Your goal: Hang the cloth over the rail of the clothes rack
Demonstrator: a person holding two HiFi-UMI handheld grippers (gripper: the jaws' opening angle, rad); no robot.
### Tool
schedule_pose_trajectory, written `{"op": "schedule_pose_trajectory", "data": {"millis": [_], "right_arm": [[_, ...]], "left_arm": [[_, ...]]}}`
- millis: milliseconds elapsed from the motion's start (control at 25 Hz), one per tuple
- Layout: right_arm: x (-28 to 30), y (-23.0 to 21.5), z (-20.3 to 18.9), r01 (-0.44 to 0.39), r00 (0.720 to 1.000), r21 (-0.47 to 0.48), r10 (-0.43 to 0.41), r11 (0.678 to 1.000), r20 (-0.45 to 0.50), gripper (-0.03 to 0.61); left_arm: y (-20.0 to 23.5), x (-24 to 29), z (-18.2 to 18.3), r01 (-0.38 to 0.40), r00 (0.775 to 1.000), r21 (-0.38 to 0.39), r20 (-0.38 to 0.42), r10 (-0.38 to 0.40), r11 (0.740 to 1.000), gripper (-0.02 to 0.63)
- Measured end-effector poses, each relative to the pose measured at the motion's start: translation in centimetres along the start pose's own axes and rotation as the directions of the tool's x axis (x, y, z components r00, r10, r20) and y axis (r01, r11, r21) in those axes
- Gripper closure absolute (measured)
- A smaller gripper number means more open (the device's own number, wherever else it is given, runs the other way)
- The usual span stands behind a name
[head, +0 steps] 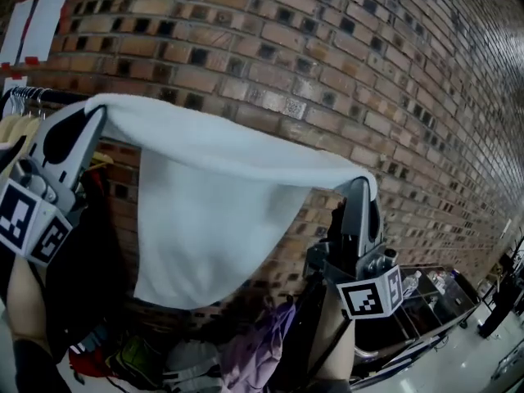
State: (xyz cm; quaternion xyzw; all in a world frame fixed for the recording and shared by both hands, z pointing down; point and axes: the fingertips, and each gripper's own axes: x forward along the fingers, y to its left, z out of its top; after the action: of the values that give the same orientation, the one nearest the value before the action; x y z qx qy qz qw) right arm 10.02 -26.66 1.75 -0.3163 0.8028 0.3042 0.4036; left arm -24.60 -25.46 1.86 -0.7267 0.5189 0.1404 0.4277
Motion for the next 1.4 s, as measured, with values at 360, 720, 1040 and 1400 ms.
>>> {"op": "schedule_pose_trajectory", "data": {"millis": [360, 720, 1040, 1400], "right_arm": [[-6.8, 1.5, -6.6, 0.128, 0.982, -0.094, -0.139, 0.987, -0.128, 0.538], [-12.4, -0.6, -14.4, 0.227, 0.931, 0.008, -0.215, 0.974, -0.294, 0.538], [-15.2, 0.9, -18.4, 0.233, 0.911, 0.032, -0.207, 0.972, -0.358, 0.538], [-17.2, 3.7, -23.0, 0.238, 0.880, 0.078, -0.181, 0.968, -0.440, 0.538]], "left_arm": [[-4.4, -7.1, -9.5, -0.009, 0.991, -0.034, -0.133, 0.004, 0.999, 0.568], [-6.9, -8.7, -16.5, -0.026, 0.966, -0.172, -0.259, -0.020, 0.985, 0.566], [-7.4, -11.4, -21.1, -0.056, 0.939, -0.153, -0.344, 0.000, 0.987, 0.566], [-7.1, -15.4, -25.9, -0.077, 0.902, -0.157, -0.432, 0.001, 0.985, 0.565]]}}
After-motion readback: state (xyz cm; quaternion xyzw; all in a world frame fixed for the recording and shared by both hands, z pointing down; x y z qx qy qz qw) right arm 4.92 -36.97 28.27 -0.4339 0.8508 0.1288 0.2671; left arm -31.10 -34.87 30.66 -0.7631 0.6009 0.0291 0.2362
